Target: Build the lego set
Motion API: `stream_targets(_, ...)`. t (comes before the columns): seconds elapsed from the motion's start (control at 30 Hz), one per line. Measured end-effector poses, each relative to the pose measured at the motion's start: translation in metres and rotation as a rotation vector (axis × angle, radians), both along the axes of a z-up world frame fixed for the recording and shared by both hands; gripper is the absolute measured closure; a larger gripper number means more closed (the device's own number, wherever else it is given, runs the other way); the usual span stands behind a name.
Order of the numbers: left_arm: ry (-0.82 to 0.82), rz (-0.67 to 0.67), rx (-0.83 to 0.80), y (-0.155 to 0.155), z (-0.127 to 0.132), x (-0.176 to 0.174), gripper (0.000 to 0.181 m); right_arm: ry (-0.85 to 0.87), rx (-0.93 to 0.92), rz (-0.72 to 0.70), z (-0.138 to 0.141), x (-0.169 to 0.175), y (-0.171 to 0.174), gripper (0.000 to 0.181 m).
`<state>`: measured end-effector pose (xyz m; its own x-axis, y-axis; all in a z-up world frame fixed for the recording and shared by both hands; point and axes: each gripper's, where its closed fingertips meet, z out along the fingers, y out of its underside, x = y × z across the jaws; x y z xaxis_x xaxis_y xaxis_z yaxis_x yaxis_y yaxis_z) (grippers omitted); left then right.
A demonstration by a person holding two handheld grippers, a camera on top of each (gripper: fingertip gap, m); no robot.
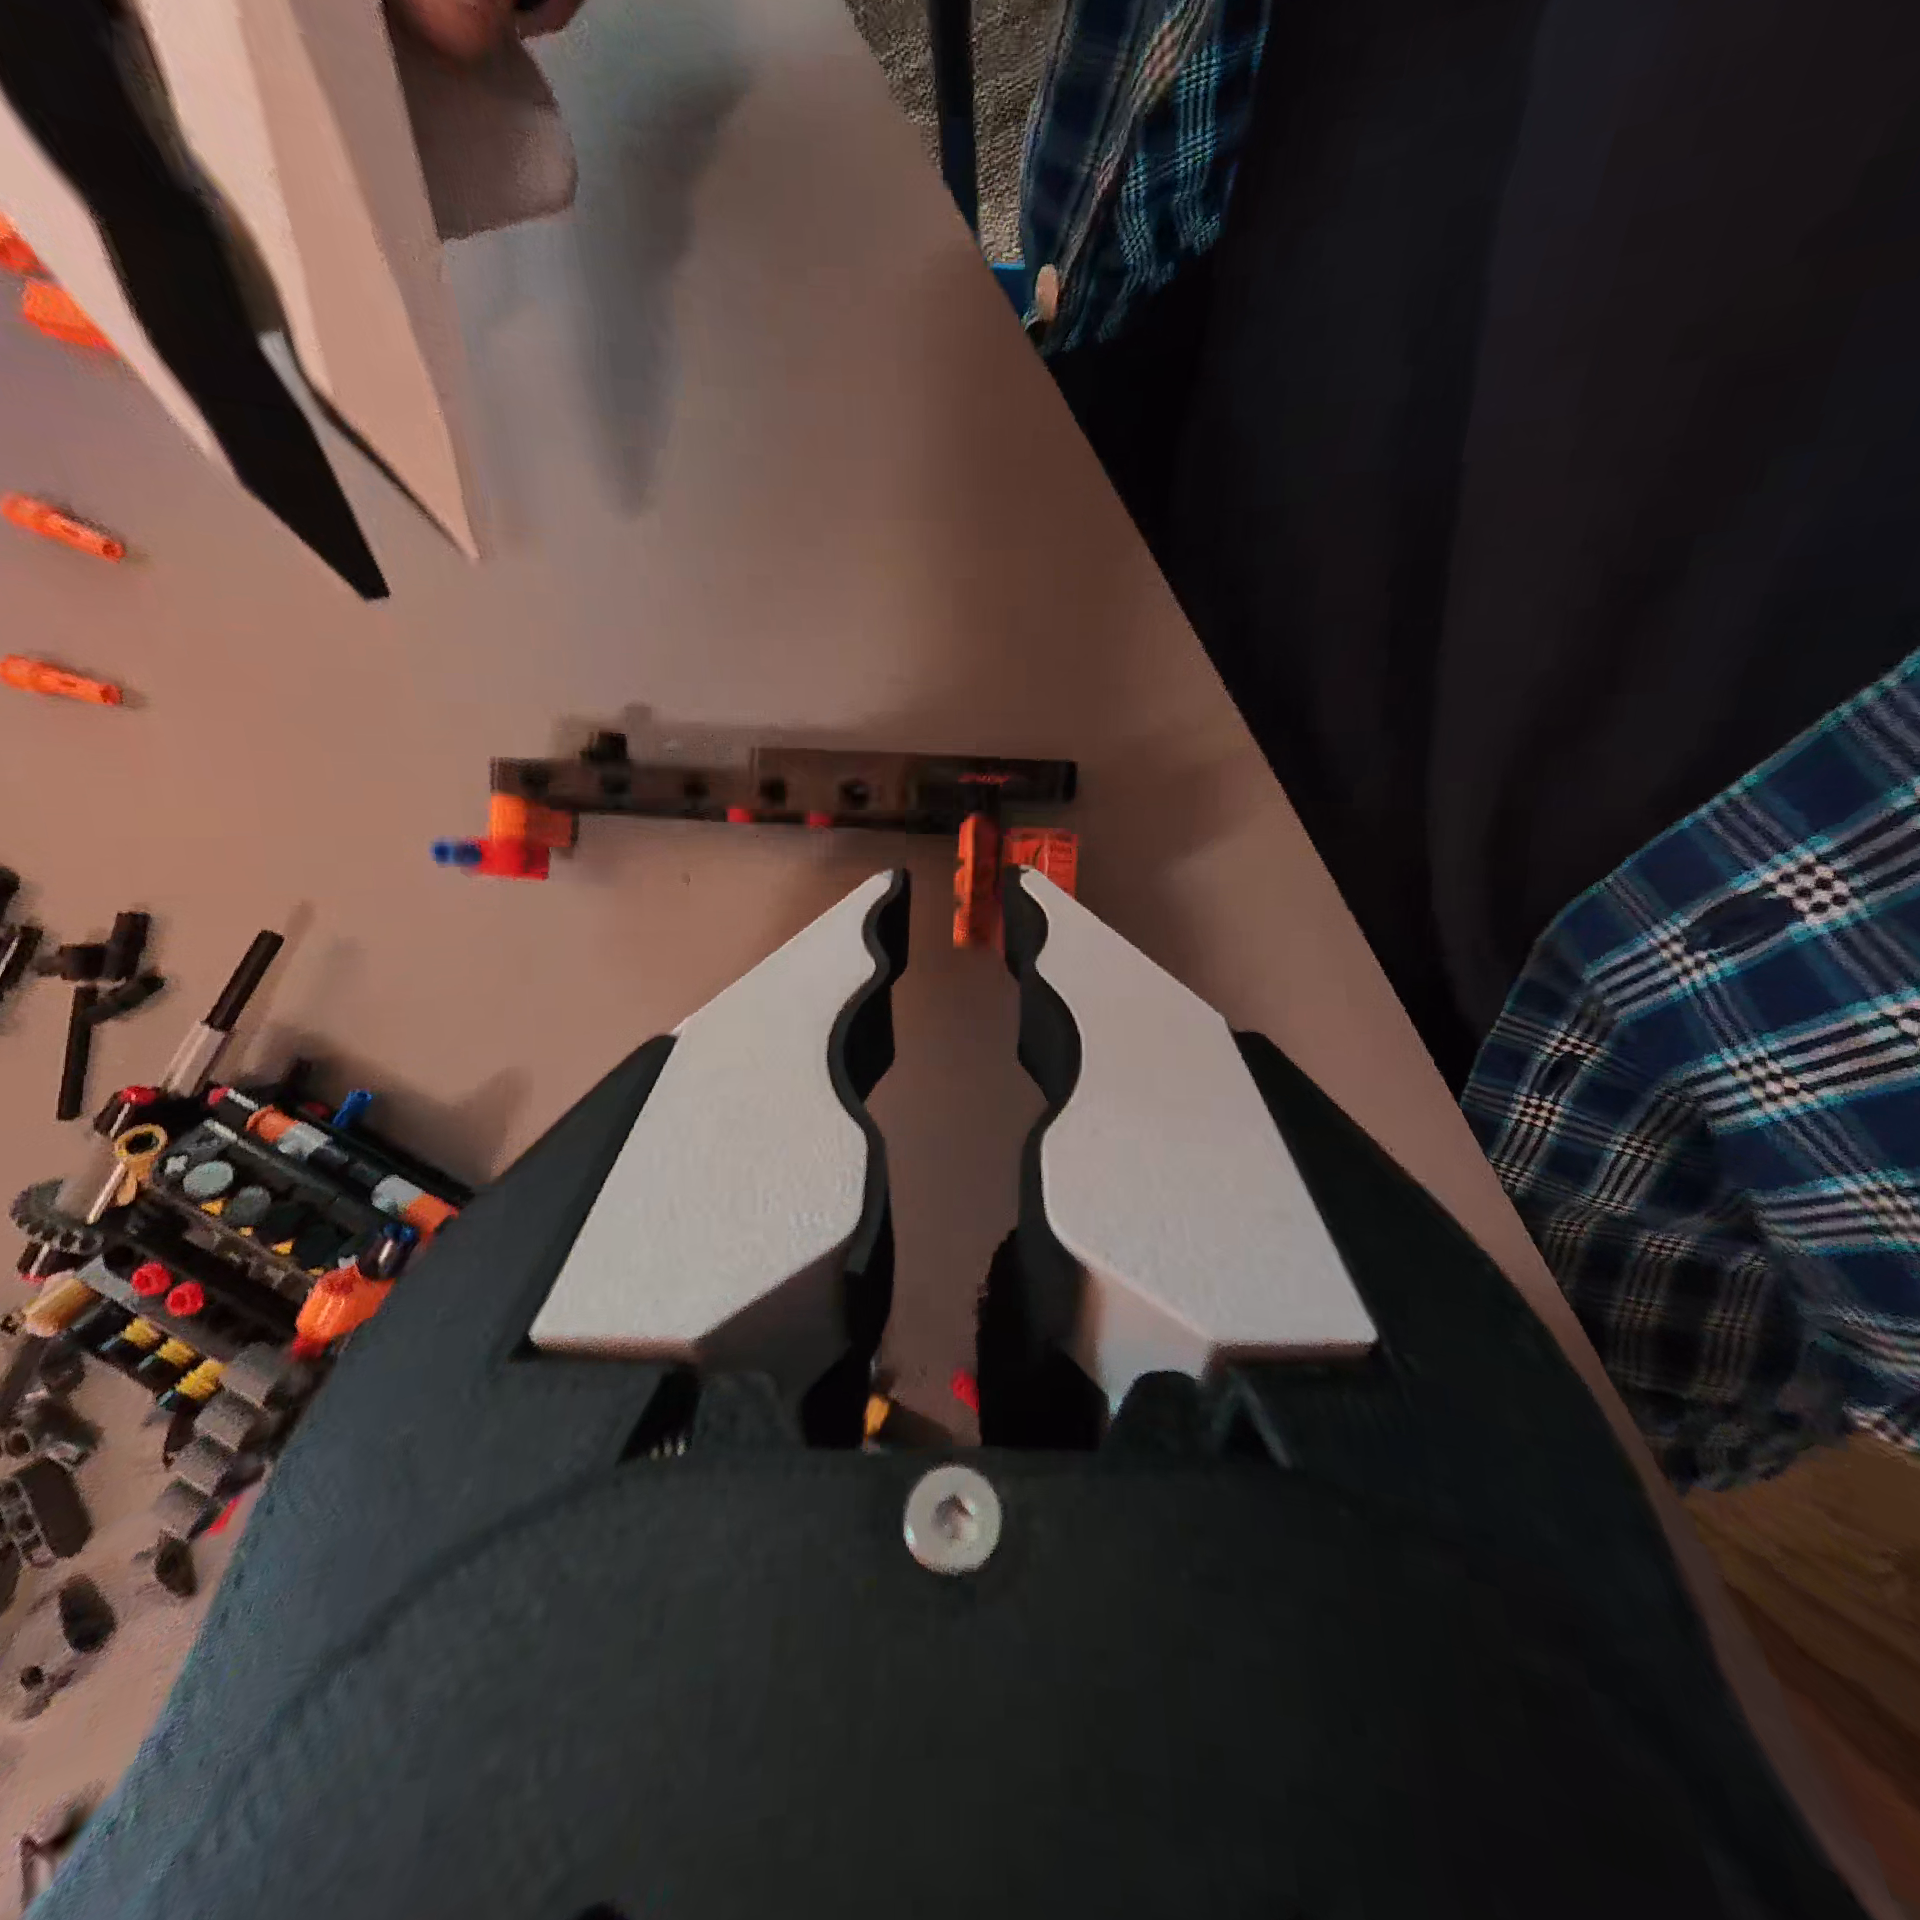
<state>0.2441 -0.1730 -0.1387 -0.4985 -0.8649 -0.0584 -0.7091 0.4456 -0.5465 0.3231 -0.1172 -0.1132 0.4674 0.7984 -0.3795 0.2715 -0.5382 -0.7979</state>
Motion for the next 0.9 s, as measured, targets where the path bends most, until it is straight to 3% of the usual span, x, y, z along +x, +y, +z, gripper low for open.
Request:
stream_targets(0.2,-0.003,0.132,-0.065,0.005,0.008,-0.010,0.156,-0.108,0.072,0.072,-0.007,-0.005,-0.010,0.152)
stream_targets(0.4,-0.083,0.356,0.006,0.053,0.036,-0.022,0.147,-0.197,0.241,0.097,-0.002,-0.020,-0.006,0.114)
stream_targets(0.57,-0.160,0.567,0.040,0.103,0.058,-0.032,0.127,-0.328,0.509,0.317,0.003,-0.043,-0.024,0.130)
stream_targets(0.7,-0.151,0.677,0.041,0.132,0.056,-0.038,0.118,-0.436,0.538,0.458,-0.020,-0.055,-0.026,0.143)
stream_targets(0.9,-0.121,0.747,-0.022,0.147,0.041,-0.037,0.111,-0.484,0.535,0.524,-0.036,-0.059,-0.021,0.162)
